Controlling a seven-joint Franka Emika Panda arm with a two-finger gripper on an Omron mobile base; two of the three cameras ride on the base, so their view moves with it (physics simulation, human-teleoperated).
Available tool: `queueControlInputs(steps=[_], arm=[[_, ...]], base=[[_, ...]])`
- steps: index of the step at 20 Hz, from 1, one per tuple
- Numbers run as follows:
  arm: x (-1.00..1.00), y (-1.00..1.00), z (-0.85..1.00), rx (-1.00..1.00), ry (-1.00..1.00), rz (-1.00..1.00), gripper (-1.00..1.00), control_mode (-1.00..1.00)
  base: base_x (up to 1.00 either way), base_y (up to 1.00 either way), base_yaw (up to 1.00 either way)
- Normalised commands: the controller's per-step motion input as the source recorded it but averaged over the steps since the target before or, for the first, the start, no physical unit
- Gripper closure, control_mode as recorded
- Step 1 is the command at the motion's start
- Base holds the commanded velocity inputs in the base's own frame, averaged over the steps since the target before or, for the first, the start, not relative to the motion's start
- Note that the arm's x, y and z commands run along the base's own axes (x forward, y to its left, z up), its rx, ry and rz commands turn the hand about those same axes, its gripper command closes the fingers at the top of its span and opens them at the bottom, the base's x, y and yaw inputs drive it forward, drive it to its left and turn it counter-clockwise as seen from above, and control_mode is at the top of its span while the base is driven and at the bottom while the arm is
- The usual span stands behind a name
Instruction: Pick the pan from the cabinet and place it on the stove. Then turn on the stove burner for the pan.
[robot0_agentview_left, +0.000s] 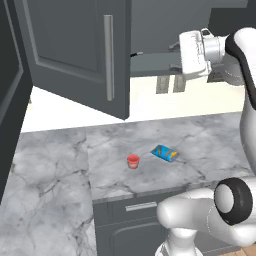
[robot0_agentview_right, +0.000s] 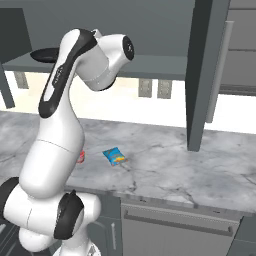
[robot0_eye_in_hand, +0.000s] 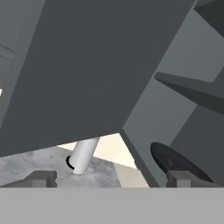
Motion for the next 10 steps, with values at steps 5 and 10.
queueControlInputs(steps=[5, 10], arm=[[0.52, 0.0, -0.04, -0.03, 0.0, 0.0, -1.0, -1.0], [0.42, 0.0, -0.1, 0.0, 0.01, 0.0, -1.0, -1.0]], base=[[0.0, 0.0, 0.0], [0.0, 0.0, 0.0]])
